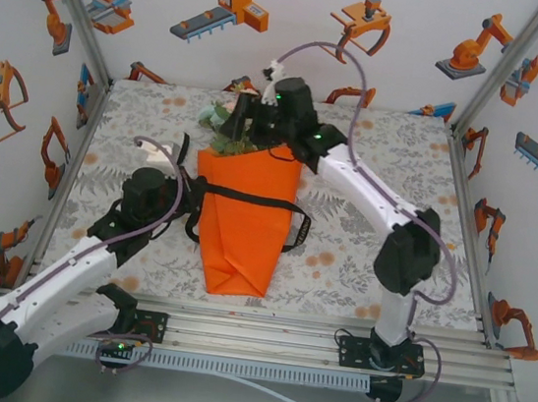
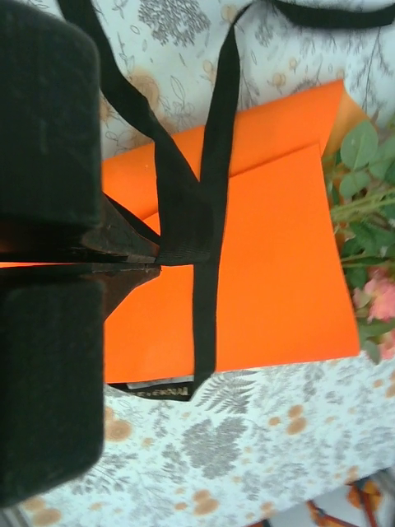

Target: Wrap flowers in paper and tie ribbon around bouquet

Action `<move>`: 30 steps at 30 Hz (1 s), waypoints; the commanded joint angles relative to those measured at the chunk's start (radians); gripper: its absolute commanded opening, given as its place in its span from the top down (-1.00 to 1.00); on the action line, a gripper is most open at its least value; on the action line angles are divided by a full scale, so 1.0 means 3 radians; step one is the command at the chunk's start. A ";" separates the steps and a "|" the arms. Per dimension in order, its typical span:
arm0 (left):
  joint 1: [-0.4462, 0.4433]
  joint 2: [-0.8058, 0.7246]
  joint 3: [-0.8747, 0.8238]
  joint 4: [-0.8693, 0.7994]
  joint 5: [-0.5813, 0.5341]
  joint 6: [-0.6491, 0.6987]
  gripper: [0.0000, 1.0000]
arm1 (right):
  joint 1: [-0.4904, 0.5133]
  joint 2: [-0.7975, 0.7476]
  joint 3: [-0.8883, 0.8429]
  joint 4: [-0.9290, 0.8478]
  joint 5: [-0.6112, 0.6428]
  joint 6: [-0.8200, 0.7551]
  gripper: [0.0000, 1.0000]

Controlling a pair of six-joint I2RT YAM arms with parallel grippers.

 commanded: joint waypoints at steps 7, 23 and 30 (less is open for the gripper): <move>-0.0482 0.1905 0.1496 0.0409 0.0433 0.1265 0.67 | -0.0316 -0.1475 -0.1579 0.0326 0.1141 0.0182 -0.36; 0.0005 0.1421 0.1802 -0.0675 0.0059 0.1148 -0.53 | -0.0717 -0.1289 -0.1907 0.0371 0.0051 -0.0737 -0.33; 0.0362 0.1612 0.1894 -0.1668 0.0095 0.1139 -0.41 | -0.0516 -0.0214 -0.0972 -0.0275 -0.0452 -0.1707 -0.28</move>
